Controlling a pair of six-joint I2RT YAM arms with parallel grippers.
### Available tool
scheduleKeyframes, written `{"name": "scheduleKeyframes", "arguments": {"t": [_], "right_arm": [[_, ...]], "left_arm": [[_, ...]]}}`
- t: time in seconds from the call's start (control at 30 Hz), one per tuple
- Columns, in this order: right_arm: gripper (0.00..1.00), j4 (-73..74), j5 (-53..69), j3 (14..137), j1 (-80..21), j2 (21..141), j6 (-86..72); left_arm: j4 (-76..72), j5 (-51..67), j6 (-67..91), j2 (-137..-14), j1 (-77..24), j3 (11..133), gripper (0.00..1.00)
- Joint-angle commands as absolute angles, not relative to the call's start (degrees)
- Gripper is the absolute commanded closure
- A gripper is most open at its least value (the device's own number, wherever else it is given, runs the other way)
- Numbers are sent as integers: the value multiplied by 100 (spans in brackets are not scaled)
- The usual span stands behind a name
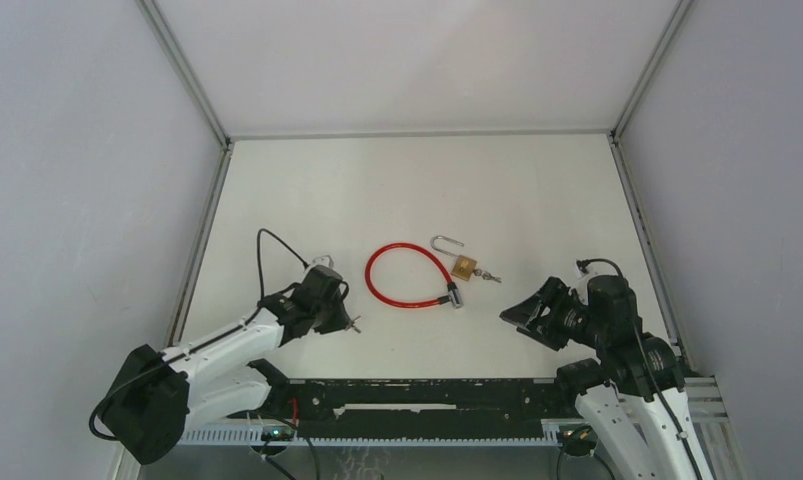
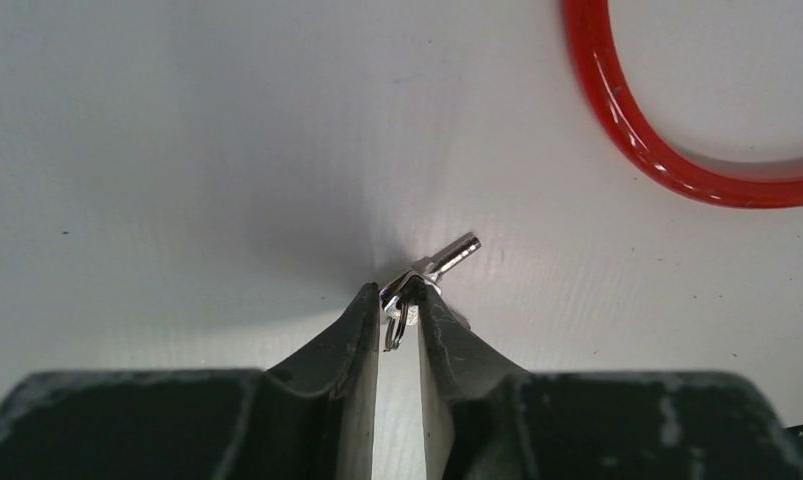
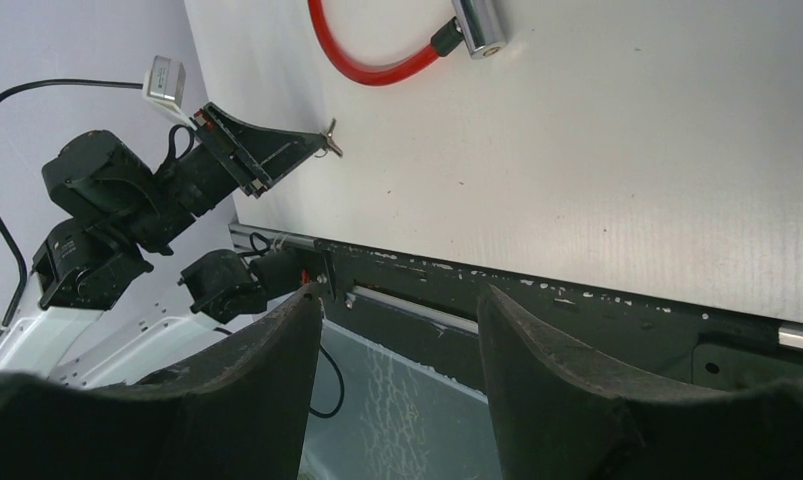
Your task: Unlock with the key
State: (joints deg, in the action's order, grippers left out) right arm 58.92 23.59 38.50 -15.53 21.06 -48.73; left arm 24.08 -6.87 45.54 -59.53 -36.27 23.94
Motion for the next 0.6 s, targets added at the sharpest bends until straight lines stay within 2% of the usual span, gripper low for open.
{"name": "scheduleKeyframes", "arguments": {"t": [0.0, 0.13, 0.23, 0.57], "right_arm": [[34, 5899, 2211, 3866, -1593, 2073, -4919], [34, 5898, 2212, 3867, -1597, 2104, -4874], [35, 5820, 2315, 3867, -1600, 2126, -4860], [35, 5289, 2586, 3867, -1862, 2208, -5104]], "left_arm": [[2137, -456, 4438, -6180, -3718, 2247, 78], [1741, -147, 4087, -6436, -3731, 2198, 99], [1710, -53, 3909, -6224, -3762, 2306, 100], [932, 920, 3657, -4386, -3807, 2220, 100]]}}
